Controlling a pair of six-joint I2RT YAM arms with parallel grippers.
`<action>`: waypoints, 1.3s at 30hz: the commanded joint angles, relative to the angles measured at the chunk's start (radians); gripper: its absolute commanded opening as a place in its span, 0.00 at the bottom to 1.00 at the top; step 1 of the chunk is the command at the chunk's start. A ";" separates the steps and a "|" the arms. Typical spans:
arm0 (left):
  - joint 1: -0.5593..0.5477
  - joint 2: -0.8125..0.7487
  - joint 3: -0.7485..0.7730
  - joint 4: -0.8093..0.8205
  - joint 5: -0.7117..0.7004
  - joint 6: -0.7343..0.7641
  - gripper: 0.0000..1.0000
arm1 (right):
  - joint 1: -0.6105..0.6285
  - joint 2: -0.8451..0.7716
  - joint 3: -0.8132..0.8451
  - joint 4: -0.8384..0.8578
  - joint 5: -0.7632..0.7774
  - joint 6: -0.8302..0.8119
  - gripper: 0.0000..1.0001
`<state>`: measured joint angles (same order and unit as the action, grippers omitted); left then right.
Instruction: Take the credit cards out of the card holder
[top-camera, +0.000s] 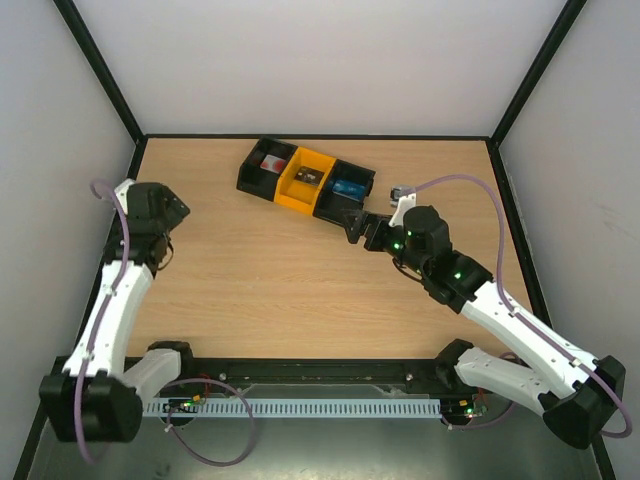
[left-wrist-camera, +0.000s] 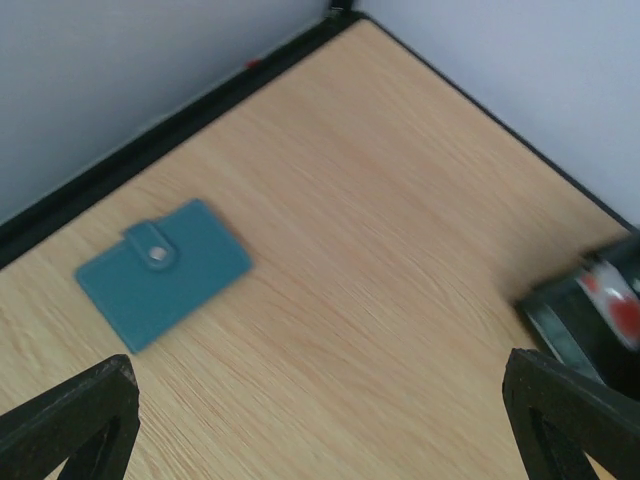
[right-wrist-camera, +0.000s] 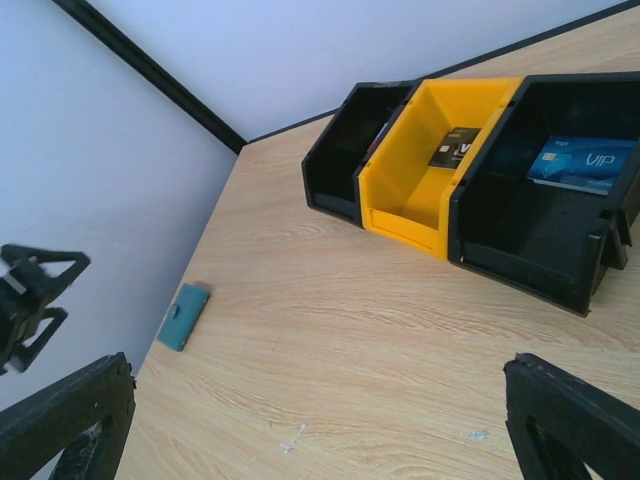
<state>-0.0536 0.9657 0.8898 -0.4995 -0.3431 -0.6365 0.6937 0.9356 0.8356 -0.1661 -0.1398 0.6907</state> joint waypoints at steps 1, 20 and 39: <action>0.128 0.173 0.054 0.097 -0.021 -0.046 1.00 | -0.003 -0.024 -0.007 0.034 -0.042 -0.020 0.98; 0.385 0.721 0.211 0.234 0.148 -0.193 1.00 | -0.003 -0.043 0.030 0.033 -0.084 -0.021 0.98; 0.381 0.844 0.199 0.214 0.260 -0.215 1.00 | -0.005 -0.020 0.032 0.020 -0.050 -0.014 0.98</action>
<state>0.3435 1.8084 1.0992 -0.2523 -0.1547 -0.8219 0.6937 0.9112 0.8429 -0.1505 -0.2089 0.6838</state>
